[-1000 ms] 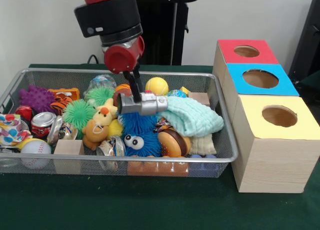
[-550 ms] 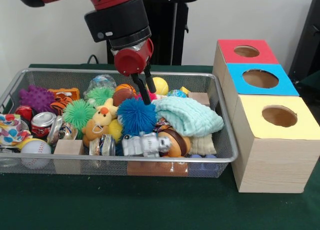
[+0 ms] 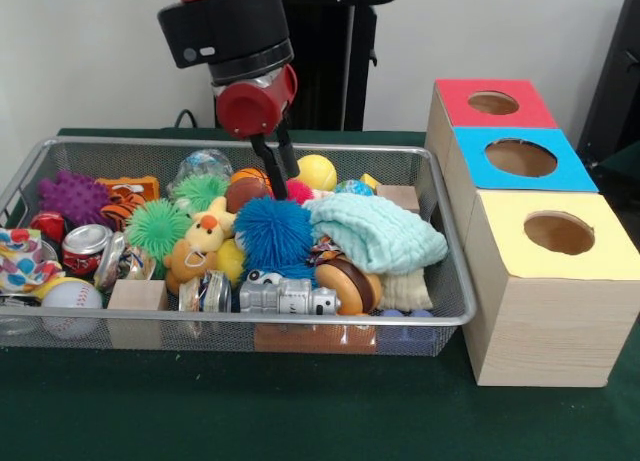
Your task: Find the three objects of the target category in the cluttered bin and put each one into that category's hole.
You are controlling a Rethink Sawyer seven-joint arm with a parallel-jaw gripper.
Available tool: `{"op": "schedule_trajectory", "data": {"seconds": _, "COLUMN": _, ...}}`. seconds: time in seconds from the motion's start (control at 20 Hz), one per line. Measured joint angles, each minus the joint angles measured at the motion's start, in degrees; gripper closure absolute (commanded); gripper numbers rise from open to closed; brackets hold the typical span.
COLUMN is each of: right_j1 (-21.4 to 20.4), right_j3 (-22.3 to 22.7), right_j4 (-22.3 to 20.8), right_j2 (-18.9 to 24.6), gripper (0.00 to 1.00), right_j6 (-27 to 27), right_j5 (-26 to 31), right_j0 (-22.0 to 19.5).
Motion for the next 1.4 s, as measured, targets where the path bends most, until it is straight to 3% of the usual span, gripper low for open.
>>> {"op": "schedule_trajectory", "data": {"seconds": 0.6, "right_j1": -3.4, "right_j3": -2.7, "right_j4": -4.9, "right_j2": -6.5, "gripper": 0.00, "right_j6": 0.0, "right_j5": 11.8, "right_j0": 2.9}}
{"op": "schedule_trajectory", "data": {"seconds": 1.4, "right_j1": -3.4, "right_j3": -7.3, "right_j4": -11.3, "right_j2": -13.9, "gripper": 0.00, "right_j6": 0.0, "right_j5": 15.6, "right_j0": 5.6}}
